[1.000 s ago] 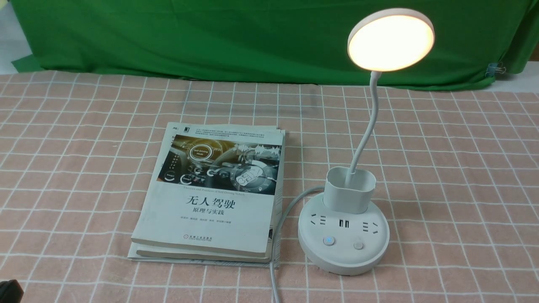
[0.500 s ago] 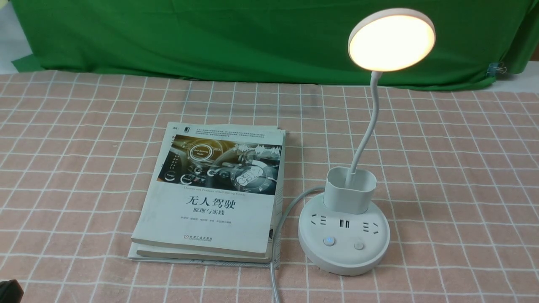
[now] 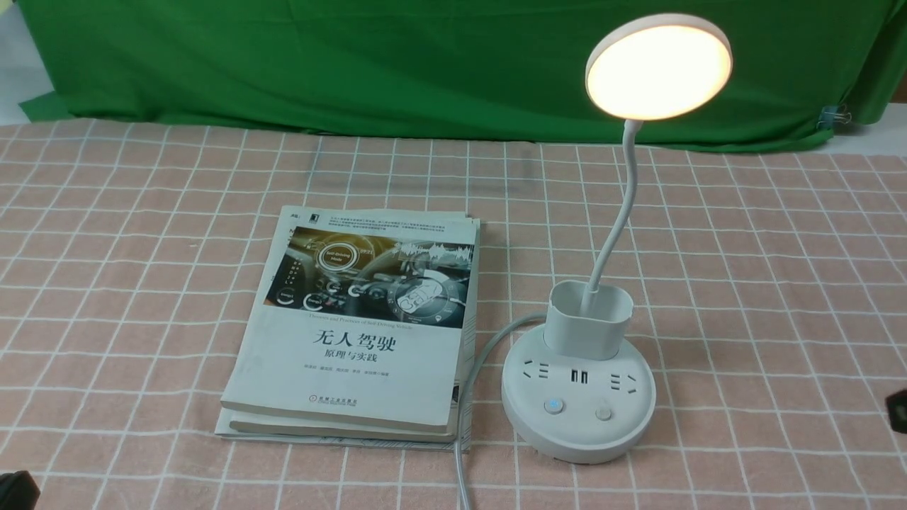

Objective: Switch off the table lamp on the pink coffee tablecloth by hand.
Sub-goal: 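Press the power button on the lamp base to turn the lamp off with the right gripper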

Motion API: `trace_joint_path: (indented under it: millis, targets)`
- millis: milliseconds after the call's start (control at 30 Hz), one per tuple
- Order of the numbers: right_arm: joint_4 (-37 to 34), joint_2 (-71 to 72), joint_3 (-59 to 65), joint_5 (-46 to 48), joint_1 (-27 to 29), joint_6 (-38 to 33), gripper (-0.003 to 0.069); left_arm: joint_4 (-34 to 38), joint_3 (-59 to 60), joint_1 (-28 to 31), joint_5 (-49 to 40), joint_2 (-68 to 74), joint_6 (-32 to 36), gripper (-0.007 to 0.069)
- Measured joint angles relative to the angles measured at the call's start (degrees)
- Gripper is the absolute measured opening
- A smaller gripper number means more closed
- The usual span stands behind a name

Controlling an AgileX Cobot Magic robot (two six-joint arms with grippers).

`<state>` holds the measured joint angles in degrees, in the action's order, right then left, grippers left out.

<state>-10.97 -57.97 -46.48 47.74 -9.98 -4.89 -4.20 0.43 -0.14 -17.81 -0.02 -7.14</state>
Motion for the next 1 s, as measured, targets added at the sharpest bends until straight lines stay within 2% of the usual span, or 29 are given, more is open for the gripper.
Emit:
trace_joint_path:
  millis: [67,100,133,167,267,467,700,1000]
  targets:
    - [-0.14,-3.77,-2.29,0.08,-2.13,-0.23,0.0053,0.00,0.00,0.00,0.00,0.00,0.00,0.0006]
    - [-0.17,-9.19,-4.43,0.01,-6.29,-0.27,0.0053,0.00,0.00,0.00,0.00,0.00,0.00,0.0006]
    - [-0.17,-9.22,-4.69,0.01,-6.29,-0.27,0.0053,0.00,0.00,0.00,0.00,0.00,0.00,0.0006]
    - [-0.20,-14.42,-6.71,-0.47,-10.65,-0.34,0.0053,0.00,0.00,0.00,0.00,0.00,0.00,0.0006]
    - [0.13,-21.46,-10.00,-1.41,-15.89,-0.40,0.0053,0.00,0.00,0.00,0.00,0.00,0.00,0.0006]
    - [0.51,-34.85,-17.31,-2.35,-21.62,-0.28,0.0053,0.00,0.00,0.00,0.00,0.00,0.00,0.0006]
    - [0.72,-42.56,-23.40,-2.37,-22.68,-0.28,0.0059,0.00,0.00,0.00,0.00,0.00,0.00,0.0006]
    - [1.71,-48.24,-24.59,-2.64,-22.68,-0.35,0.0064,0.00,0.00,0.00,0.00,0.00,0.00,0.0006]
